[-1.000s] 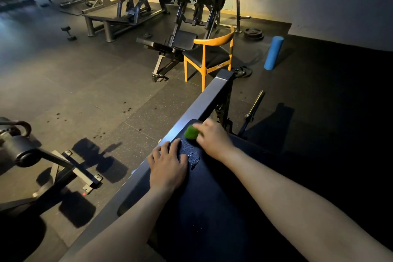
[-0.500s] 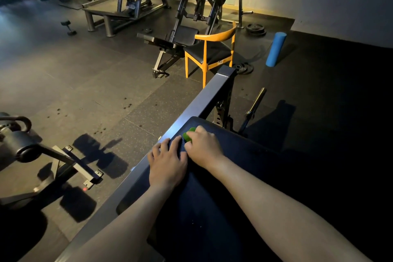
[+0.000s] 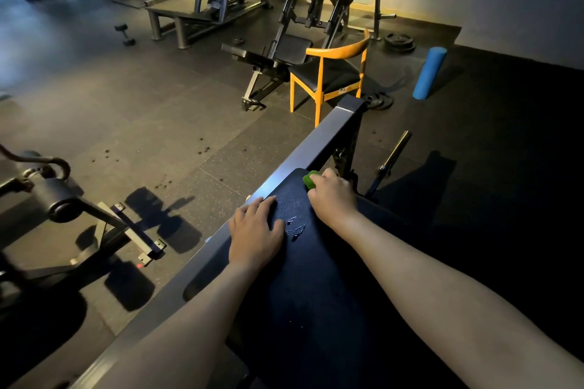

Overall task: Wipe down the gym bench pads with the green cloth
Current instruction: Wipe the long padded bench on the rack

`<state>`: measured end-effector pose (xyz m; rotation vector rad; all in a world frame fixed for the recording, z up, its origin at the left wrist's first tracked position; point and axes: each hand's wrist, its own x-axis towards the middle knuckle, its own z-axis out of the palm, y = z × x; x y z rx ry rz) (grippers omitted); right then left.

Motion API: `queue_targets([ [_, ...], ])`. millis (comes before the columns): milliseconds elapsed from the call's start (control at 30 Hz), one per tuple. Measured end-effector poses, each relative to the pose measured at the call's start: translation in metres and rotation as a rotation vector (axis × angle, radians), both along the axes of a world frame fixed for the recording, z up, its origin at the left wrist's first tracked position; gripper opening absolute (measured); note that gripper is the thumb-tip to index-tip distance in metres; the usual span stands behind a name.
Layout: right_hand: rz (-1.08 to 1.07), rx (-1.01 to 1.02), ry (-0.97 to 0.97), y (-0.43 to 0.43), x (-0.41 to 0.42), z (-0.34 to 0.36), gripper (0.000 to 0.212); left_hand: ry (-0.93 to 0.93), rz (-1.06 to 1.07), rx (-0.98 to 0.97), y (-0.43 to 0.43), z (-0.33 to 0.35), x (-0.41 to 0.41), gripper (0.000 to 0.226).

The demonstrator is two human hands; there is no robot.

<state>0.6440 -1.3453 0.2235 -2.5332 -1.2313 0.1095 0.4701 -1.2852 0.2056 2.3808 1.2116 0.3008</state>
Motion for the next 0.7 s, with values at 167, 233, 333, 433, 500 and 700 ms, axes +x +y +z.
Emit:
queue_targets([
  [167,0.136,-0.025,0.017,-0.008,-0.043,0.002,0.024,-0.058,-0.063,-0.138,0.001,0.011,-0.02,0.076],
  [233,0.191,-0.001,0.054,-0.012,-0.064,0.004,0.022,0.018,-0.029,-0.096,-0.008,0.013,-0.035,0.078],
  [333,0.339,0.023,0.127,-0.016,-0.102,0.006,0.026,0.134,0.091,0.031,-0.028,0.009,-0.061,0.062],
  [433,0.413,0.041,0.145,-0.018,-0.121,0.006,0.027,0.158,0.153,0.068,-0.042,0.006,-0.079,0.059],
  [500,0.414,0.061,0.175,-0.018,-0.112,0.005,0.03,0.165,0.164,0.057,-0.047,0.002,-0.09,0.063],
  [700,0.053,0.114,0.028,-0.017,-0.037,-0.001,0.036,0.106,0.202,0.105,-0.063,-0.008,-0.105,0.074],
])
